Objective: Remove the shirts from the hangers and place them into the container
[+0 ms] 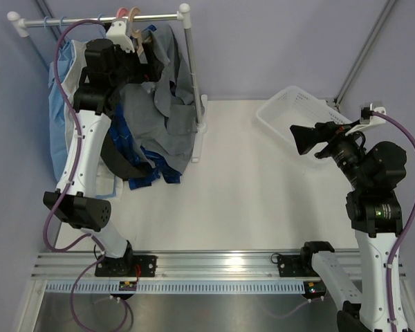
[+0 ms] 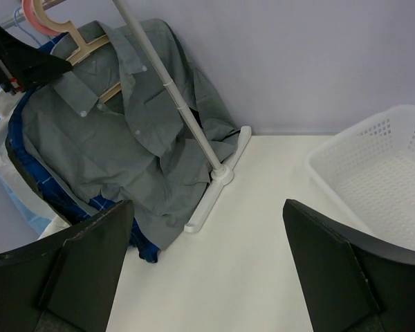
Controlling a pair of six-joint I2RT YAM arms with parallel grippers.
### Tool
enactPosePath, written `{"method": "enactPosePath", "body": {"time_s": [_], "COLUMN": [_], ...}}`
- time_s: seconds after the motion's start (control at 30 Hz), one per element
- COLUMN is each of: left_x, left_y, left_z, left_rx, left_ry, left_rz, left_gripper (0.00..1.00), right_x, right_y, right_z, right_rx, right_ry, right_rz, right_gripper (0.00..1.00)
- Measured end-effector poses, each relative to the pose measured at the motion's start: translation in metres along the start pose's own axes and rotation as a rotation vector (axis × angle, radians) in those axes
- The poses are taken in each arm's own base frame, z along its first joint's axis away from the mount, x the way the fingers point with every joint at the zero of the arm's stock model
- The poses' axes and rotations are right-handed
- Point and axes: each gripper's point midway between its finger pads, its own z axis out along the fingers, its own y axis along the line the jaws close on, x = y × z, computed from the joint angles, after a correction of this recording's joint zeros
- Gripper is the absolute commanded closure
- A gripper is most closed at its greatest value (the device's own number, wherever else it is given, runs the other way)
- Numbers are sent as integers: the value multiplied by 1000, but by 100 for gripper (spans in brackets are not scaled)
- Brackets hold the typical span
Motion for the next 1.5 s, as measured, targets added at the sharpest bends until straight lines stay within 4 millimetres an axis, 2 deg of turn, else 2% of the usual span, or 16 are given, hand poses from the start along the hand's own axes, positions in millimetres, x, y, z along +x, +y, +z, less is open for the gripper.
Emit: {"method": "enactPosePath", "body": {"time_s": [0.07, 0.17, 0.4, 0.57, 0.8, 0.93, 1.07, 1.33, 1.4, 1.5], "left_x": [7, 8, 6, 0, -16, -23, -15, 14, 20, 26], "left_y": [11, 21, 33, 33, 24, 23, 27, 46, 48, 44], "left_z": [7, 8, 6, -3, -24, -24, -17, 11, 14, 16], "left_rx": [-31, -69, -114, -115, -82, -79, -76, -99, -100, -72], "left_ry": [16, 20, 14, -1, -74, -107, -87, -19, -7, 8], "left_rz": [4, 27, 80, 108, 141, 147, 143, 126, 120, 98], "left_gripper": [2, 2, 1, 1, 1, 1, 1, 1, 3, 10], "right_x": [-1, 0, 3, 5, 7, 7, 6, 4, 6, 7], "right_y": [1, 1, 0, -1, -2, -2, 0, 3, 3, 2], "right_z": [-2, -2, -1, 0, 0, 0, -3, -8, -8, -7], "right_rx": [-2, -2, -5, -3, -5, -5, -7, -16, -17, -17], "right_ry": [-5, -4, 5, 11, 11, 11, 2, -21, -18, -15], "right_rz": [-3, -5, -2, 0, -3, -5, -11, -21, -20, -19], "right_gripper": [1, 1, 0, 1, 1, 0, 1, 0, 1, 0]}}
